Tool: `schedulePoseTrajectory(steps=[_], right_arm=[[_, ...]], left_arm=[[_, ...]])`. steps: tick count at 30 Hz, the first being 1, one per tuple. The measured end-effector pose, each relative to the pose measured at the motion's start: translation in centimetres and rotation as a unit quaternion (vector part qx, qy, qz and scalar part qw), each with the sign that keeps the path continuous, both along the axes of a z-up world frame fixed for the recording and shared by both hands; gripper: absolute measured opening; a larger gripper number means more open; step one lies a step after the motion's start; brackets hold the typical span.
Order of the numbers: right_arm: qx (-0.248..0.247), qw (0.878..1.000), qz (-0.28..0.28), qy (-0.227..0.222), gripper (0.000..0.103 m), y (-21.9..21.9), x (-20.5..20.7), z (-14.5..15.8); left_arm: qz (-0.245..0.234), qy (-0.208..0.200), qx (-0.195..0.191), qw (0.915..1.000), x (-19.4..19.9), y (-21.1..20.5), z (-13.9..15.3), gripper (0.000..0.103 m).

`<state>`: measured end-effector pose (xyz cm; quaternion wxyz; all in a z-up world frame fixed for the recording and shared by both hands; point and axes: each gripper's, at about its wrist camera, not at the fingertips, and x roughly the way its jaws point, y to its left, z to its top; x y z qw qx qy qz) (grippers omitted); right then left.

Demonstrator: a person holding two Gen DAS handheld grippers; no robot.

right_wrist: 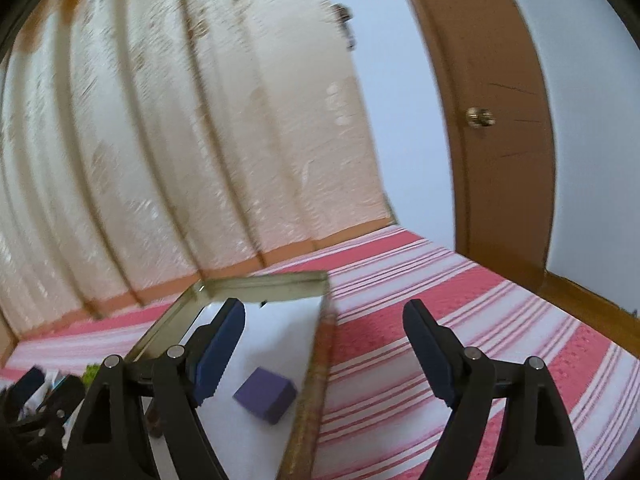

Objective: Organize rigid objects
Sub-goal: 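Open the left tool to drop the comb in the tray and withdraw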

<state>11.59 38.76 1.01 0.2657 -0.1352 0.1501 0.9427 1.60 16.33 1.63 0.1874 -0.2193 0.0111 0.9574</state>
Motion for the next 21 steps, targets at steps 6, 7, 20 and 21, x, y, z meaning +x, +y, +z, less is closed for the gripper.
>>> schedulePoseTrajectory(steps=[6,7,20,21], right_arm=[[0.000,1.000,-0.019,-0.005,0.083,0.3,0.2,-0.3],[0.005,1.000,-0.020,-0.006,0.083,0.2,0.2,-0.3],[0.036,0.998,-0.041,0.011,0.083,-1.1,0.9,-0.4],[0.040,0.998,-0.042,0.011,0.083,-1.3,0.9,-0.3]], left_arm=[[0.025,0.001,-0.012,0.9996,-0.2,-1.0,-0.6,0.103],[0.027,0.004,-0.016,0.9995,-0.1,-1.0,-0.6,0.103],[0.030,0.017,-0.025,0.9991,0.5,-2.0,-0.6,0.103],[0.030,0.017,-0.025,0.9991,0.6,-2.1,-0.6,0.103]])
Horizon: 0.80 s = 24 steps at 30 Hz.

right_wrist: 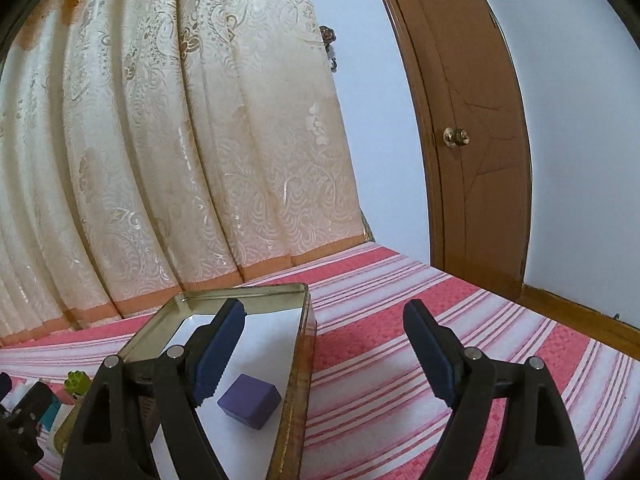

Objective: Organize rigid objects
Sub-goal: 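Open the left tool to drop the comb in the tray and withdraw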

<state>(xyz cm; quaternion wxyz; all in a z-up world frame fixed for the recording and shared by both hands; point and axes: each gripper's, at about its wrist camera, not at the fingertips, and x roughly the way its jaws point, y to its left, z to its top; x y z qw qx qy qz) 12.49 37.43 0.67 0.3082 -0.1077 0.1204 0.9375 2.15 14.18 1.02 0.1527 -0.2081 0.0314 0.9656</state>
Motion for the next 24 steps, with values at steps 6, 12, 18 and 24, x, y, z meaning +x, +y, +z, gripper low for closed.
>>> schedulePoseTrajectory(steps=[6,12,18,24], right_arm=[[0.015,1.000,0.002,0.001,0.084,-1.1,0.2,0.2],[0.028,1.000,0.007,-0.002,0.084,-2.2,0.4,0.3],[0.021,1.000,0.013,-0.003,0.084,-3.4,0.6,0.3],[0.019,0.999,0.029,-0.008,0.084,-5.7,0.7,0.4]], left_arm=[[0.002,-0.001,0.001,1.0000,0.1,-1.2,0.0,0.103],[0.014,-0.012,0.012,0.9998,-0.2,-3.4,-0.1,0.103],[0.029,-0.024,0.015,0.9992,-0.7,-6.1,-0.4,0.103],[0.036,-0.030,0.013,0.9988,-1.0,-8.0,-0.6,0.103]])
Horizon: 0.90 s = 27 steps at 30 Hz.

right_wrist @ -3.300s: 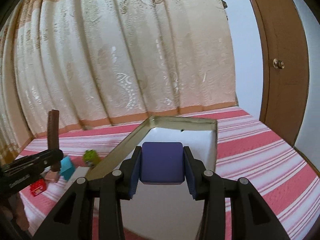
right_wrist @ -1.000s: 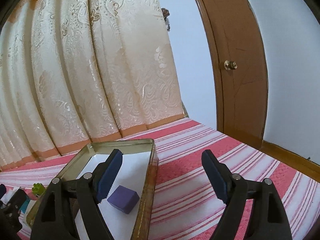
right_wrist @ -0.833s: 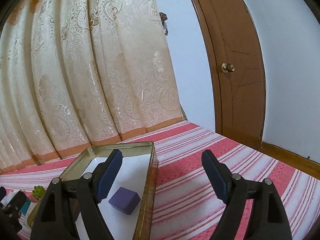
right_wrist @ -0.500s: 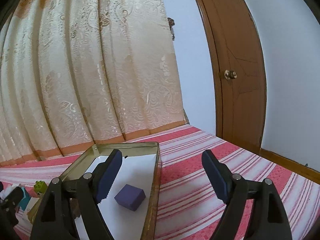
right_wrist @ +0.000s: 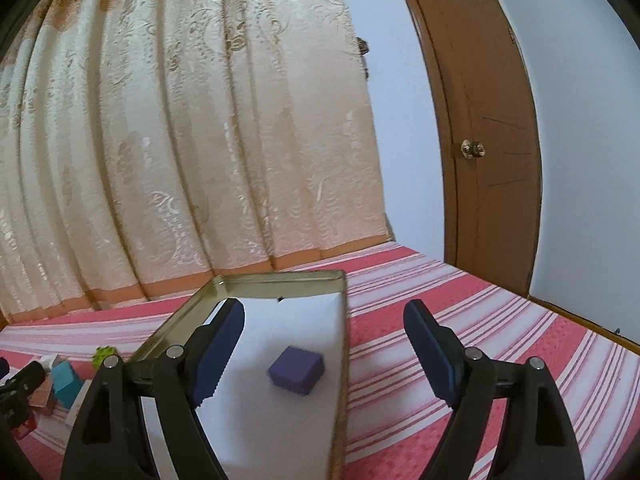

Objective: Organize rigid objects
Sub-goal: 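Open the left tool to drop the comb in the tray and withdraw, then grasp the red Lego brick with the right tool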

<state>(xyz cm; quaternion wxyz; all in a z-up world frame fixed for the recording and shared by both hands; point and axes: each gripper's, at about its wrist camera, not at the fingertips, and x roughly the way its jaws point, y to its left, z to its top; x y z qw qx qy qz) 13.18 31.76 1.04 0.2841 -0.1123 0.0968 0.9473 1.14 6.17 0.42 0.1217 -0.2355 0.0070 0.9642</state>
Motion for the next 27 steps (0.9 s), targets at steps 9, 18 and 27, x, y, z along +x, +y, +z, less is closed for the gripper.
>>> schedulePoseTrajectory(steps=[9,18,27], right_arm=[[-0.050,0.998,0.036,-0.001,0.084,-4.4,-1.2,-0.4],[-0.043,0.994,0.097,-0.015,0.084,-10.2,-3.3,-0.4],[-0.032,0.987,0.155,-0.034,0.084,-15.4,-5.2,-0.2]], left_arm=[[0.009,0.001,-0.012,0.9999,-0.6,-2.6,0.0,0.103],[0.009,0.004,-0.025,0.9996,-1.5,-5.8,-0.1,0.103],[0.019,-0.015,-0.020,0.9995,-2.9,-10.0,-0.5,0.103]])
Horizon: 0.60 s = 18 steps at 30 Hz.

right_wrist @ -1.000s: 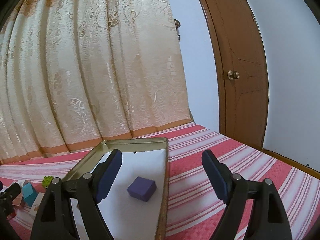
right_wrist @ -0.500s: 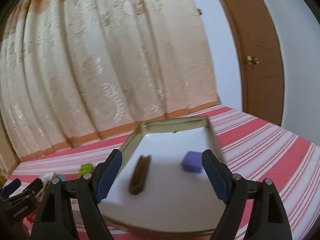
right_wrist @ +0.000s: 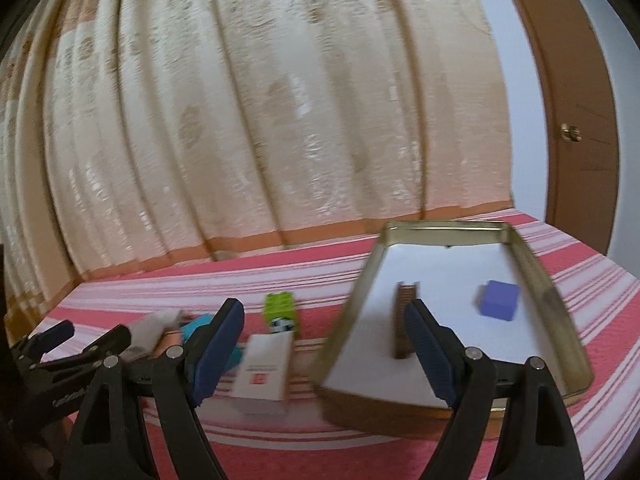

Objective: Organize rigid objects
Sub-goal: 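Grasp the red Lego brick with the right tool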

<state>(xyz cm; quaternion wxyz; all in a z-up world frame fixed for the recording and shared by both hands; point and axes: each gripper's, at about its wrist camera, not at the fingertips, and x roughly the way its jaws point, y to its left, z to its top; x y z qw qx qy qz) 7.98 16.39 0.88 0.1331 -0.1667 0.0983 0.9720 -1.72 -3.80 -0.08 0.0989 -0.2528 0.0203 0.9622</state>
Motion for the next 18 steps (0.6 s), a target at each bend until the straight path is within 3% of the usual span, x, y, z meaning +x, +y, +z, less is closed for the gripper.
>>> schedulePoseTrajectory(steps=[10,18], right_arm=[[-0.004,0.996,0.082,-0.042,0.084,-4.9,-2.4,-0.7],[-0.016,0.970,0.202,-0.133,0.084,-9.8,-5.6,-2.6]], left_arm=[[0.027,-0.018,-0.003,0.9995,-1.9,-4.8,-0.5,0.103],[0.061,-0.040,-0.015,0.9972,-3.5,-8.3,-1.2,0.103]])
